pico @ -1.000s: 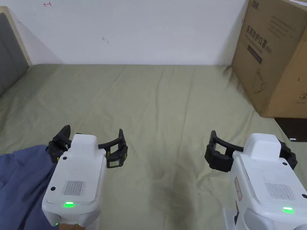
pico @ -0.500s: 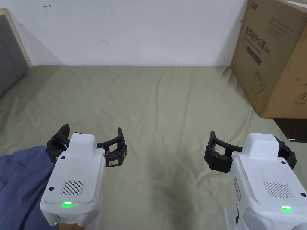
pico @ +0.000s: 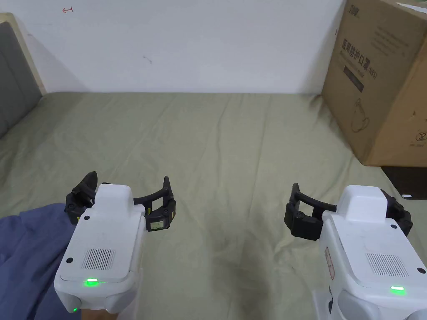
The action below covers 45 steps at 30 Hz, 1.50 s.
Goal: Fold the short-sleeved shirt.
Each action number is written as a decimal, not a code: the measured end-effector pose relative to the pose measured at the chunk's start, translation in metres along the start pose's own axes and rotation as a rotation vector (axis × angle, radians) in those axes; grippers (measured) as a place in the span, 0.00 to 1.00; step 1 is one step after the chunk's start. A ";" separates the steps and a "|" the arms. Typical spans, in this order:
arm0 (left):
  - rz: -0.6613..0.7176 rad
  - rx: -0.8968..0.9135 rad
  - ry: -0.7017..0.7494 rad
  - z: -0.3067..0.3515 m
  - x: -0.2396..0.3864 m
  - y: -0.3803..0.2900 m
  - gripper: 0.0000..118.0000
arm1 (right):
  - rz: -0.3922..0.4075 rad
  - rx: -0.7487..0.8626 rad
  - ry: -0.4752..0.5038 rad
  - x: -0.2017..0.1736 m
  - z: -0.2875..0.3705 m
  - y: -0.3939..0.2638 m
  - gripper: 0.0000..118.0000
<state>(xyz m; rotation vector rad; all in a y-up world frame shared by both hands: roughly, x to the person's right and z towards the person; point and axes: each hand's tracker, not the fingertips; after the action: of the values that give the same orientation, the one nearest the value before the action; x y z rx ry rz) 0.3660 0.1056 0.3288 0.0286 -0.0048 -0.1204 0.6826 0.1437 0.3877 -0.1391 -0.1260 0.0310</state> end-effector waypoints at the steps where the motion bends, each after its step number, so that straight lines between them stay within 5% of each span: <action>1: 0.003 -0.002 -0.004 0.000 0.000 0.000 1.00 | 0.000 -0.001 0.003 0.000 0.000 0.000 0.99; 6: 0.005 -0.006 0.000 0.000 0.000 0.001 0.98 | 0.008 -0.006 0.011 0.000 0.000 0.000 0.97; 8: 0.015 -0.006 -0.005 0.001 0.000 0.002 0.86 | 0.012 -0.012 0.006 -0.001 0.000 0.000 0.88; 9: 0.024 -0.008 -0.010 0.001 0.000 0.003 0.74 | 0.011 -0.012 0.010 -0.001 0.000 0.000 0.78; 12: 0.053 -0.027 -0.027 0.000 0.000 0.005 0.11 | 0.010 -0.008 0.008 -0.002 0.001 0.001 0.14; 13: 0.062 -0.042 -0.041 -0.001 0.000 0.006 0.02 | 0.011 -0.008 0.002 -0.002 0.001 0.000 0.02; 26: 0.053 -0.072 0.038 0.006 -0.028 0.003 0.00 | 0.007 0.001 0.091 -0.020 -0.012 0.006 0.00; 45: -0.011 -0.138 0.540 0.127 -0.217 -0.003 0.00 | 0.022 0.019 0.575 -0.217 -0.021 0.010 0.00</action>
<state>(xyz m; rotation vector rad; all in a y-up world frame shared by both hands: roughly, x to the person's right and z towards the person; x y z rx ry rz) 0.1493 0.1253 0.4552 -0.0775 0.5427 -0.1207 0.4699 0.1423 0.3389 -0.1254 0.4493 0.0129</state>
